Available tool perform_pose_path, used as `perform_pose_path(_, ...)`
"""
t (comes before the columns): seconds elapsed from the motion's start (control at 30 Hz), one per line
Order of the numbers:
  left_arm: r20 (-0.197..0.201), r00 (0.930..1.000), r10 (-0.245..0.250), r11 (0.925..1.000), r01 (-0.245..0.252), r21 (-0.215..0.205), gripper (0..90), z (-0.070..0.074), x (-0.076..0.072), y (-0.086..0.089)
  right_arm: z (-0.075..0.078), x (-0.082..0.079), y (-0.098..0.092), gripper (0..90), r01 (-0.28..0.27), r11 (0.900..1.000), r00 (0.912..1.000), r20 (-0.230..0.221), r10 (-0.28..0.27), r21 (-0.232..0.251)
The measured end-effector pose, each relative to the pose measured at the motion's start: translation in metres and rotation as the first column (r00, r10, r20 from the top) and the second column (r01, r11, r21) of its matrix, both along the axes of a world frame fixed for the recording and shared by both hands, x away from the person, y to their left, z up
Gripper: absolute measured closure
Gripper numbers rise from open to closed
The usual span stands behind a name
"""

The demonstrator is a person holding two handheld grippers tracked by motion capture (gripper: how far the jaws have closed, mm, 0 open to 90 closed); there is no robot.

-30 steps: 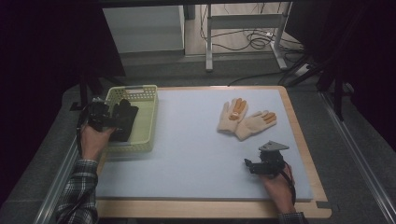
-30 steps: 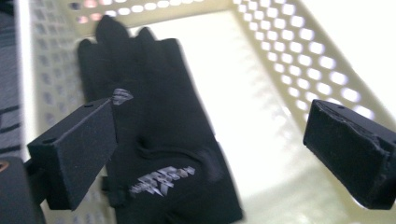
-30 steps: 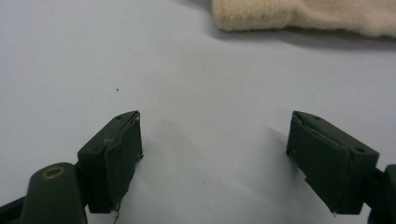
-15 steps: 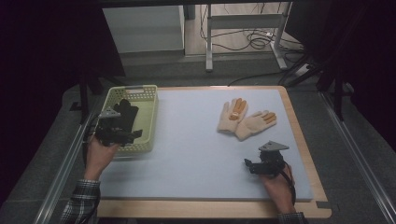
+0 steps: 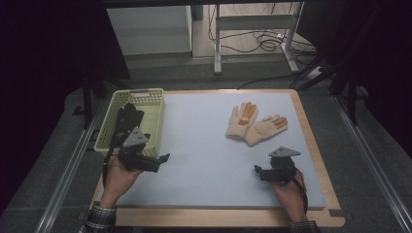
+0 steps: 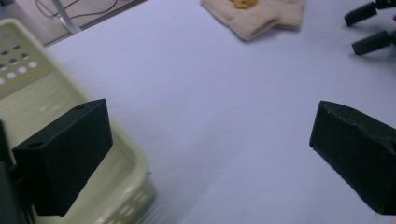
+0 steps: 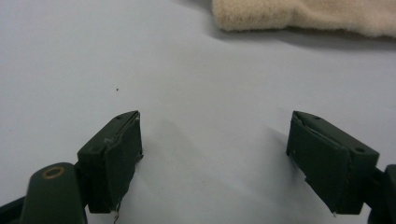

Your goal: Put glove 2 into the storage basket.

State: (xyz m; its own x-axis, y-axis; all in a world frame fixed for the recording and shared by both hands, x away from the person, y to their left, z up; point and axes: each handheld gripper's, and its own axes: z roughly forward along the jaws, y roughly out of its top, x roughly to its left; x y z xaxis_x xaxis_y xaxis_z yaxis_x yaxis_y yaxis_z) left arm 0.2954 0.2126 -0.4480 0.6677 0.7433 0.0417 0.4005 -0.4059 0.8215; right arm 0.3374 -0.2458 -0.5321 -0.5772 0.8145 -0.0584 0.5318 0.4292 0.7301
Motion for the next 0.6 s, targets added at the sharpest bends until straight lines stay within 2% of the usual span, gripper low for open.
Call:
perform_pose_path(0.23,-0.008,0.9982,-0.060,0.9976,0.060,-0.035,0.0,-0.030,-0.015,-0.025,0.000,0.000,0.000,17.7,0.000,1.000,1.0000,-0.002,0.000,0.001)
perform_pose_path(0.33,-0.011,0.9981,-0.060,0.9976,0.060,-0.034,0.0,-0.046,-0.019,-0.034,0.000,0.000,0.000,15.1,0.007,1.000,1.0000,-0.002,-0.007,-0.001)
perform_pose_path(0.43,-0.037,0.9979,-0.053,0.9985,0.053,-0.012,0.0,-0.063,-0.019,-0.040,0.000,0.001,0.000,13.0,0.023,1.000,0.9997,-0.006,-0.023,-0.005)
perform_pose_path(0.47,-0.061,0.9969,-0.049,0.9988,0.049,0.000,0.0,-0.074,-0.018,-0.042,0.000,0.002,0.000,13.0,0.024,1.000,0.9997,-0.007,-0.024,-0.003)
perform_pose_path(0.5,-0.061,0.9969,-0.049,0.9988,0.049,0.000,0.0,-0.074,-0.018,-0.042,0.000,0.002,0.000,13.0,0.024,1.000,0.9997,-0.007,-0.024,-0.003)
perform_pose_path(0.57,-0.079,0.9963,-0.035,0.9992,0.037,0.015,0.0,-0.084,-0.017,-0.043,0.000,0.002,0.000,12.9,0.024,1.000,0.9997,-0.008,-0.024,-0.004)
perform_pose_path(0.6,-0.102,0.9942,-0.034,0.9985,0.038,0.041,0.0,-0.090,-0.015,-0.043,0.000,0.002,0.000,12.9,0.024,1.000,0.9997,-0.008,-0.024,-0.004)
